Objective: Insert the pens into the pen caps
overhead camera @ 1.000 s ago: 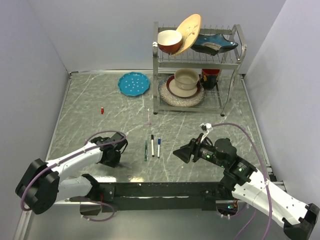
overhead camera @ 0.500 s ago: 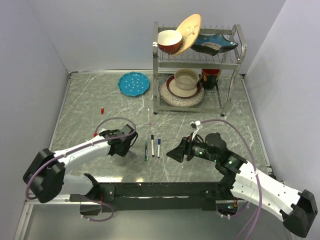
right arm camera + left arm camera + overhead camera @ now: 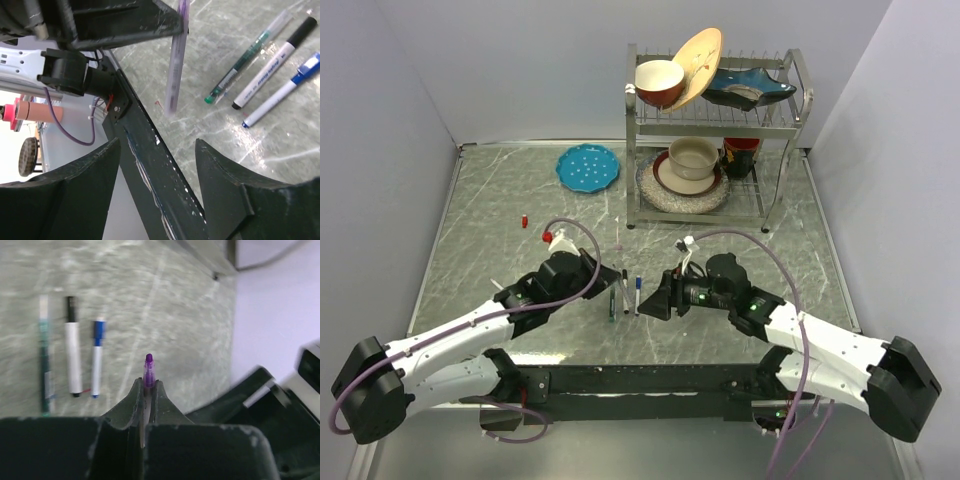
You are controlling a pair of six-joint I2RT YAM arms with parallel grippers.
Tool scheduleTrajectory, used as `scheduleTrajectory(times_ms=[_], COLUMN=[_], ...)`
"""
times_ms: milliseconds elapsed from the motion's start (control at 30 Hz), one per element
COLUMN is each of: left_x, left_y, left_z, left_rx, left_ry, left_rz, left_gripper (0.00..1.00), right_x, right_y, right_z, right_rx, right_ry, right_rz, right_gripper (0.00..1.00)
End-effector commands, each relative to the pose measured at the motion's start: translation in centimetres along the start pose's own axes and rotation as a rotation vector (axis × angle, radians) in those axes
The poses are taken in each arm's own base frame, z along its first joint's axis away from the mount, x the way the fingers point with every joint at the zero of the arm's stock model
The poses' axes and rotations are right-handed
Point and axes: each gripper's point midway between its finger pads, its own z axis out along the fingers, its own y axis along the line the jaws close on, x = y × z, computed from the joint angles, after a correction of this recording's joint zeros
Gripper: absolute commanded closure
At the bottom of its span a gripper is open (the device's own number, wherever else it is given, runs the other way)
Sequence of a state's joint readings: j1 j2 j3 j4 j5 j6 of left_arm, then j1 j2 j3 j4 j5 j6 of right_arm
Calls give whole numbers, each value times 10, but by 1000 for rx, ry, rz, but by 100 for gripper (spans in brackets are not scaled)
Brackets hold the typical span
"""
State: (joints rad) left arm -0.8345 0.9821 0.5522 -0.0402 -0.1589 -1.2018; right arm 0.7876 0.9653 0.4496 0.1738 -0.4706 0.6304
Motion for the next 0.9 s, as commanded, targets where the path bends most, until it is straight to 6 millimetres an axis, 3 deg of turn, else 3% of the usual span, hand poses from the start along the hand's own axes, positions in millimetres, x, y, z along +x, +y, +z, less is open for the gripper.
scheduleTrajectory(times_ms=[0, 200, 467, 767, 867], left_x=[1, 6, 17, 18, 17], left_y=[-49, -59, -73, -73, -74], left_z=[-9, -12, -12, -13, -16], left_rx=[213, 283, 356, 360, 365], left_ry=[31, 46, 91, 88, 84], left_rz=[103, 88, 92, 137, 150], left_gripper=[99, 99, 99, 99, 99], right_x=[-26, -23, -28, -36, -37], right_y=[28, 27, 18, 23, 26], right_z=[6, 16, 21, 16, 13], right_rx=[-103, -103, -62, -59, -63], right_ry=[-57, -47, -90, -111, -109], right_rz=[-58, -34, 13, 1, -7], right_gripper=[33, 38, 54, 46, 56])
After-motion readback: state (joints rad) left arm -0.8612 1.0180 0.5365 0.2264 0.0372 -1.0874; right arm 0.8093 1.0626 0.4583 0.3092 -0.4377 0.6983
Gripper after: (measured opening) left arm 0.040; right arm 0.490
